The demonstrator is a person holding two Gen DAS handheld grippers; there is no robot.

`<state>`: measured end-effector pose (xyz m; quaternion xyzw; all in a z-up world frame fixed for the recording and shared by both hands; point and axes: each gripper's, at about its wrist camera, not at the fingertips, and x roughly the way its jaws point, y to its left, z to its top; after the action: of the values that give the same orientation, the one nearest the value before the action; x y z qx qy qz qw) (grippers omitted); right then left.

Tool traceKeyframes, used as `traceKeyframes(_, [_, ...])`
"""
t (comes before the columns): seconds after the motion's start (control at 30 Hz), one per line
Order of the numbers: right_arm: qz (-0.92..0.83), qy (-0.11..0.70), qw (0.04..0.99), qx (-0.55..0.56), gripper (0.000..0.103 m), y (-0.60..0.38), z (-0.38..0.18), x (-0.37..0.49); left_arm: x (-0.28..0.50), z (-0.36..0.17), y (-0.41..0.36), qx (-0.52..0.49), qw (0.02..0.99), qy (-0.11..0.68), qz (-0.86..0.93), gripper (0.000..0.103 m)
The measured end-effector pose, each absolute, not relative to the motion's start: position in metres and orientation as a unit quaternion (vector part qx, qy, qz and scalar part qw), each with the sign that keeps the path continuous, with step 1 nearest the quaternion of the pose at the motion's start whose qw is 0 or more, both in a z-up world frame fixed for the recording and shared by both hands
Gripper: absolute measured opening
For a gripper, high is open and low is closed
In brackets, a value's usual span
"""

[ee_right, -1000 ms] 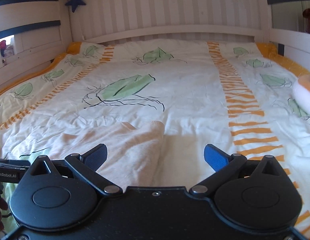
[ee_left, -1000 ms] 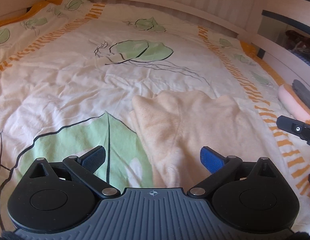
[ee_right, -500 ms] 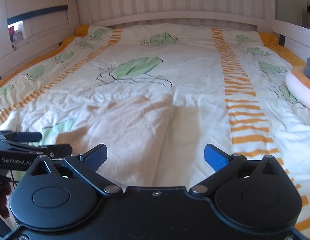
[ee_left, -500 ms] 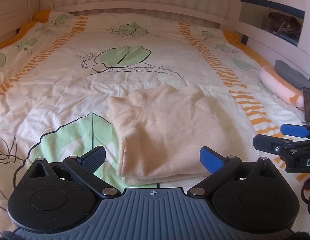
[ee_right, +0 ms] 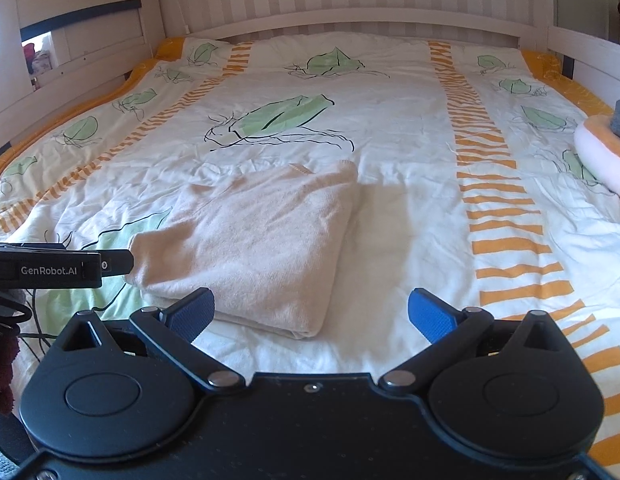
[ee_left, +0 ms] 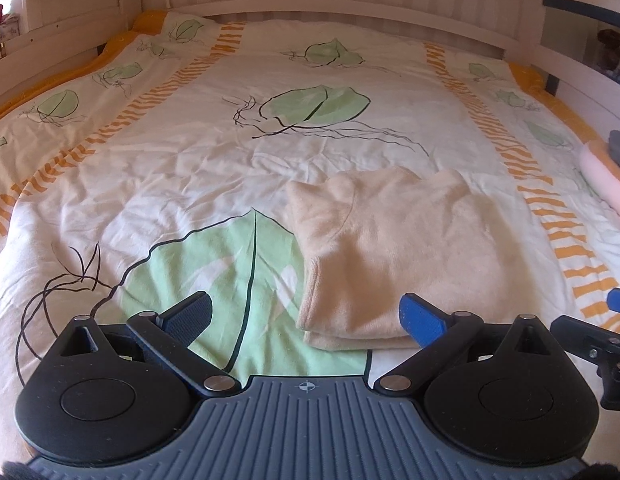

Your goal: Fold small clothes

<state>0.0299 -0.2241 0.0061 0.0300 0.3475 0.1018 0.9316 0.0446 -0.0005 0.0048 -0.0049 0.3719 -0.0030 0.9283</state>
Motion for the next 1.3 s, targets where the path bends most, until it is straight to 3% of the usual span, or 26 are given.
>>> traceKeyframes(0.4, [0.064,0.331,0.941,0.014,0.102,-0.215,0.014,0.028,0.040,0.009,-0.003,-0.004,0.933,0.361,0.002,0.101])
traceKeyframes(1.3, [0.057,0.386,0.920,0.040,0.102,-0.215,-0.004,0.043,0.042,-0.004,-0.008,0.005,0.922,0.387,-0.004,0.101])
